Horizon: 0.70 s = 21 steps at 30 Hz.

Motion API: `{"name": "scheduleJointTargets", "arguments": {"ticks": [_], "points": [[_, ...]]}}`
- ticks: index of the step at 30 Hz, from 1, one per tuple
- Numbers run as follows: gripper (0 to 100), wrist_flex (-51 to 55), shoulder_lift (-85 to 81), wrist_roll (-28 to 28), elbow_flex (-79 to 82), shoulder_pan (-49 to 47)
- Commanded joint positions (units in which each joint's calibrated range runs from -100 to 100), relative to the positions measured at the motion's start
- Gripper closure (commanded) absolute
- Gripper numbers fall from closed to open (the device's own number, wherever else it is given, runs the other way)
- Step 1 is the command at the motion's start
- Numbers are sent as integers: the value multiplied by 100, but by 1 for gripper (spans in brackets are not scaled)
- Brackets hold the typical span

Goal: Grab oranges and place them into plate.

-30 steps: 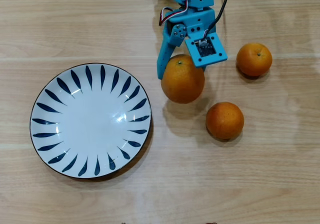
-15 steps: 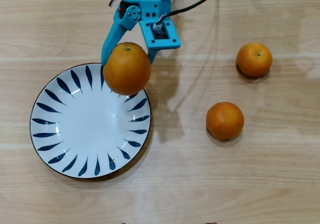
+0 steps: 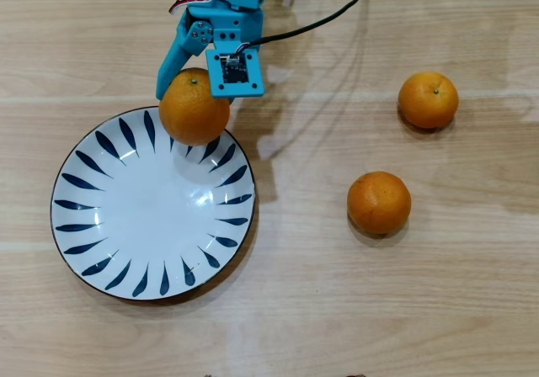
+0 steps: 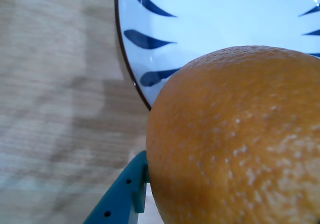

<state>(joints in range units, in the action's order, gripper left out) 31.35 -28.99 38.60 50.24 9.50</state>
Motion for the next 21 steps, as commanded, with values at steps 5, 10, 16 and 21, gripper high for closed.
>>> {"name": "scheduleJointTargets", "arguments": {"ticks": [5, 10, 16, 21], "points": [[76, -1008, 228, -274, -882, 2], [76, -424, 1284, -290, -2295, 131], [76, 505, 2806, -572, -4667, 631], [76, 1338, 3626, -604, -5907, 986]]}}
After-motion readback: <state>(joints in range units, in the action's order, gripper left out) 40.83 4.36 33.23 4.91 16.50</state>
